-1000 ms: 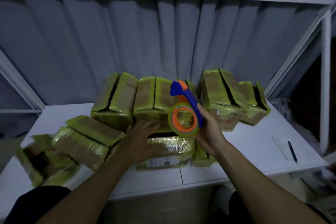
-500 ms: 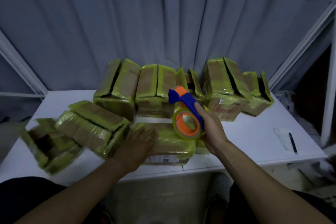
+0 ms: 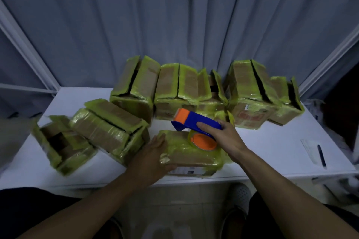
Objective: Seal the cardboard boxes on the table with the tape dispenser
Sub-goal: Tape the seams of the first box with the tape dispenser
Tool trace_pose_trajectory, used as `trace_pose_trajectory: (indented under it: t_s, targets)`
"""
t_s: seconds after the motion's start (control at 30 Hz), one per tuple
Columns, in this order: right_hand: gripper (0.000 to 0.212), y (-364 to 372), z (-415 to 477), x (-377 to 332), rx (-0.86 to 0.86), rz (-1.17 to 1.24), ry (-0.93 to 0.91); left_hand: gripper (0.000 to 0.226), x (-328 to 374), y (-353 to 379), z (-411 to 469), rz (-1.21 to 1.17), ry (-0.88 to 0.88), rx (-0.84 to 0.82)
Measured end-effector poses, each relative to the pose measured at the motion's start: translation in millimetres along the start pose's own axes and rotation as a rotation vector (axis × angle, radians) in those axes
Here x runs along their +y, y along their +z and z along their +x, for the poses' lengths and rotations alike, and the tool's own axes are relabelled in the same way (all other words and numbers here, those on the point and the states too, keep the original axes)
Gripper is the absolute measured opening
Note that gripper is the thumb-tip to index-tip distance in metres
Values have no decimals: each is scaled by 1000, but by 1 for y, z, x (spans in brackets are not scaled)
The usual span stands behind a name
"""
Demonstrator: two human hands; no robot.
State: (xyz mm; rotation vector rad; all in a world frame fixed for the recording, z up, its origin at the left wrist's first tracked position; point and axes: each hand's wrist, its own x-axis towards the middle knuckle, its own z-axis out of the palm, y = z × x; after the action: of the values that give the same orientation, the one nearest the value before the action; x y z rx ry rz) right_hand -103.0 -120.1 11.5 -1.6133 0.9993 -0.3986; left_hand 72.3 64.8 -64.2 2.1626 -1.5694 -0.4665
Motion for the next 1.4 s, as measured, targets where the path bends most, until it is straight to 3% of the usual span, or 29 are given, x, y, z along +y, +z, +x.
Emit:
trace_pose_trajectory:
  t_s: [0.17, 0.37, 0.5, 0.57, 0.63, 0.77, 0.87, 1.03, 1.13, 1.4]
  targets:
    - [42, -14, 1, -6, -65, -313, -16, 91, 12, 11, -3, 40, 1, -16]
    - [57, -23, -6, -13, -55, -217, -19, 89, 21, 23, 4, 10, -42, -3]
    - [51, -17, -13, -8, -91, -210, 6, 82, 23, 20, 14, 33, -30, -66]
    - [56, -15, -14, -3, -99, -218, 20, 55, 14, 8, 24, -182, 64, -92]
    - [61, -17, -13, 0, -95, -217, 26, 31, 8, -6, 31, -494, 10, -75]
    - [63, -22, -13, -1, -138, -262, 18, 27, 24, -31, 35, -821, -326, 125]
    - [60, -23, -15, -1, -163, -269, 15, 28, 42, -40, 35, -994, -441, 34]
    - [48, -27, -22, -4, -181, -215, 5, 18, 56, -44, 32, -1063, -529, 10]
    - [42, -28, -23, -4, -184, -193, 2, 27, 61, -50, 31, -1150, -580, -27]
    - [43, -31, -24, 1, -187, -169, -31, 20, 69, -49, 30, -1143, -573, -53]
